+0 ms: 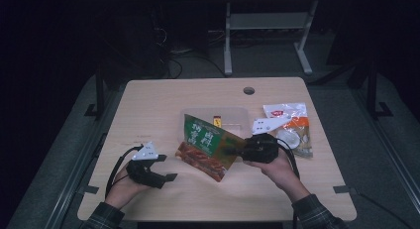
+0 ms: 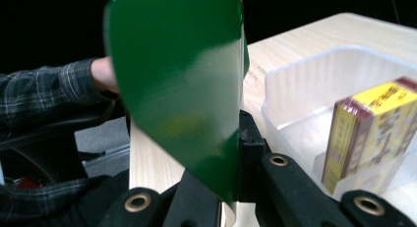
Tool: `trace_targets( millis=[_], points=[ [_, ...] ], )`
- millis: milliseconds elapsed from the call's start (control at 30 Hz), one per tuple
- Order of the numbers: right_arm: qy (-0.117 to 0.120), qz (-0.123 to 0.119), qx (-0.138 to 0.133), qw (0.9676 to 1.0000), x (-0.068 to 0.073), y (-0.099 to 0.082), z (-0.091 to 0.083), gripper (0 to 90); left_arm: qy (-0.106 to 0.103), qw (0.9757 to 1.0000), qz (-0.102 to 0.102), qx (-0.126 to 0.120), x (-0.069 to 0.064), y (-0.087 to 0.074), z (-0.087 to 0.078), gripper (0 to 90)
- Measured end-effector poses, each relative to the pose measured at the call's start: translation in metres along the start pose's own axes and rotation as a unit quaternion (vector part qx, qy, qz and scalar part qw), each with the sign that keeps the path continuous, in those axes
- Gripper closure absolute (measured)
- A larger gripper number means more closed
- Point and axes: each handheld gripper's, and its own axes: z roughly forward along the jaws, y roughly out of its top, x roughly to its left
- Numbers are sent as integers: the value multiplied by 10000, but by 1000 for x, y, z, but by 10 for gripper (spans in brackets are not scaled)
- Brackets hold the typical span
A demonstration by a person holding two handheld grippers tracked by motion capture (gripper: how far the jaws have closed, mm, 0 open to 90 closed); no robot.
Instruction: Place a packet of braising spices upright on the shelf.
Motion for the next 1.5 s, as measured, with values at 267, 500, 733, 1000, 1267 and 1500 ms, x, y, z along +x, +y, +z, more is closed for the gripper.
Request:
trace_targets(
  millis=[267, 500, 733, 1000, 1267, 1500],
  points=[
    [-147, -50, -164, 9997, 0, 18, -2, 897, 160, 9998, 14, 131, 5, -4, 2, 177],
    [-349, -131, -297, 9989, 2, 37, -3, 897, 163, 9998, 7, 139, 5, -4, 4, 177],
    [-551, -104, -395, 9976, -1, 48, -1, 897, 177, 9997, 26, 183, 7, -6, 4, 177],
    [-864, -45, -560, 9947, -8, 58, 2, 897, 188, 9995, 59, 227, 6, -6, 6, 177],
    [-1205, 85, -688, 9903, -15, 66, 10, 897, 178, 9995, 45, 251, 6, -6, 6, 177],
    [-1455, 95, -723, 9867, -19, 70, 18, 896, 175, 9996, -2, 213, 6, -7, 6, 177]
  ],
)
